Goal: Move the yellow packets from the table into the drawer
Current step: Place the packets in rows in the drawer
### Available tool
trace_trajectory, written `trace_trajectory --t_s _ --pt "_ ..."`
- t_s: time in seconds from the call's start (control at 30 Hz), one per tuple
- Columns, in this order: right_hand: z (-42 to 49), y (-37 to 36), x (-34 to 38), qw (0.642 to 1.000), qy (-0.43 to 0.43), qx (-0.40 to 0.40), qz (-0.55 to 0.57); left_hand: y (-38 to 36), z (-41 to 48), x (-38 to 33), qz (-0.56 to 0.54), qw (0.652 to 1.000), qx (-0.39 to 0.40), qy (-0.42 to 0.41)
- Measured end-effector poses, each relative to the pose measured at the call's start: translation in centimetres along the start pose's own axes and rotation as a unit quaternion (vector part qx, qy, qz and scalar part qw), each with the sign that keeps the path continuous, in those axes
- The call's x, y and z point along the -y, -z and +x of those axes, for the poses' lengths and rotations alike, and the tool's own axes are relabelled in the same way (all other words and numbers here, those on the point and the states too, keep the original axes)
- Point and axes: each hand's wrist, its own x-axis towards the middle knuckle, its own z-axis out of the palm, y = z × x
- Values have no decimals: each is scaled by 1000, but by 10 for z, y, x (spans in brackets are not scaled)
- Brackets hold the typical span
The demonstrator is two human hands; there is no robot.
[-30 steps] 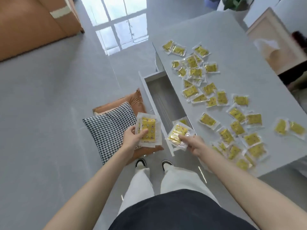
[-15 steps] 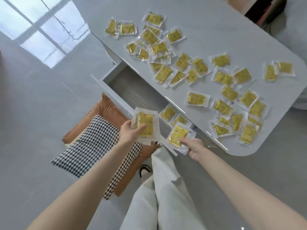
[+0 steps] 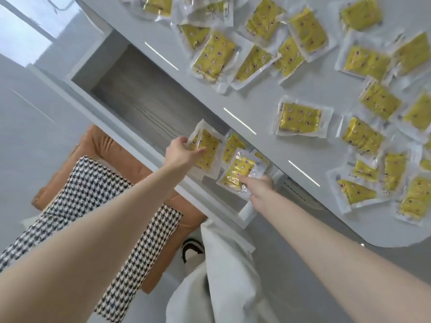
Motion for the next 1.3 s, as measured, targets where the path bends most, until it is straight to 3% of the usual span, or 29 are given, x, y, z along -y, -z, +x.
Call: trace_trajectory --t_s 0.47,0.67,0.73,0.8,0.87,0.93,1.03,1.13,1.3 --pt "54 -49 8 994 54 -94 -5 -39 90 -5 1 998 9 -58" --pt "28 -37 -16 980 165 -113 -3 -34 84 19 12 996 -49 -78" --pt "20 -33 -22 970 212 -98 -68 -34 81 25 6 997 -42 -63" --pt "14 -30 -25 929 298 -50 -212 -35 80 30 14 999 -11 -37" --pt "15 -29 -26 834 373 18 -406 -32 78 35 111 992 28 -54" --pt "24 -31 -24 739 391 47 -547 -30 77 38 307 941 44 -138" --pt "39 -38 -17 658 399 34 -637 -29 87 43 444 867 30 -227" --pt "45 -40 -12 621 419 2 -663 -30 100 46 474 833 23 -285" --pt "48 -37 -11 630 427 -29 -648 -25 115 40 460 819 23 -342"
